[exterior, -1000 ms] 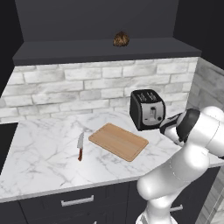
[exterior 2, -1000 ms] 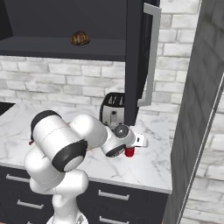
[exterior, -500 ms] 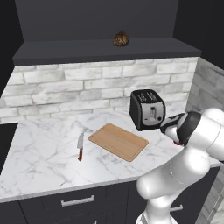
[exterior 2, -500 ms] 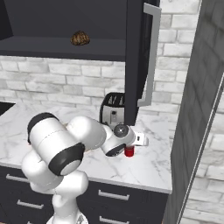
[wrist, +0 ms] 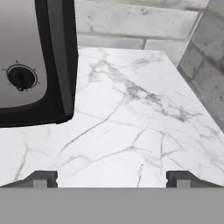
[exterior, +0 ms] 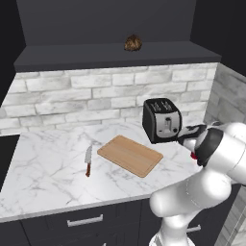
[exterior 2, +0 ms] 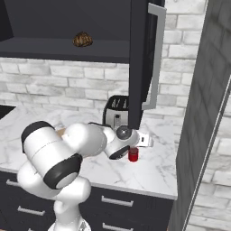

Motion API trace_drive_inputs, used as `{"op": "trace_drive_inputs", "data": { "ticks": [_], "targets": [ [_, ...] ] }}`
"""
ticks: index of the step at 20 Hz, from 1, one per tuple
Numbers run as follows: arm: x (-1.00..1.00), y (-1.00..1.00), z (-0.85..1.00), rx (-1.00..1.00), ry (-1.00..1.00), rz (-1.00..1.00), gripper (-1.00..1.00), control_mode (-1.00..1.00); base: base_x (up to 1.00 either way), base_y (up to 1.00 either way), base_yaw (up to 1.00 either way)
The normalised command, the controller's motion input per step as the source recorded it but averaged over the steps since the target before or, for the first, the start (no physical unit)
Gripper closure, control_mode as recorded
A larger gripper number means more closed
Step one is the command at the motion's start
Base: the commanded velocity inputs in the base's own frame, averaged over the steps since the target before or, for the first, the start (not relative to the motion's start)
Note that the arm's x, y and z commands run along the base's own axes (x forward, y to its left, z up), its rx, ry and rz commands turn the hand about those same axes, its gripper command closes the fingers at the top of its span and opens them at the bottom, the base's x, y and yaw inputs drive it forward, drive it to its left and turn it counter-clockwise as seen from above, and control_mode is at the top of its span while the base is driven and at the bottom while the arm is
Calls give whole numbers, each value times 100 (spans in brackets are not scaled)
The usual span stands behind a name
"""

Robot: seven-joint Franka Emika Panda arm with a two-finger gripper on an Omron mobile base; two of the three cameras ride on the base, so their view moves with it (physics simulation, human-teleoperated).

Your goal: Pick the bread, place it on the cutting board, pick the jam, place it on the counter, and close the cabinet.

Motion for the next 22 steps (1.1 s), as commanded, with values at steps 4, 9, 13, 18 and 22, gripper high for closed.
{"op": "trace_drive_inputs", "data": {
  "ticks": [4,9,13,18,22],
  "targets": [
    [-5,0,34,0,-2,0,-100,-100,0,0,0],
    [-2,0,36,0,0,0,-100,-100,0,0,0],
    [0,2,39,0,0,0,-100,-100,0,0,0],
    [0,1,43,0,0,0,-100,-100,0,0,0],
    [-6,4,38,0,0,0,-100,-100,0,0,0]
  ]
}}
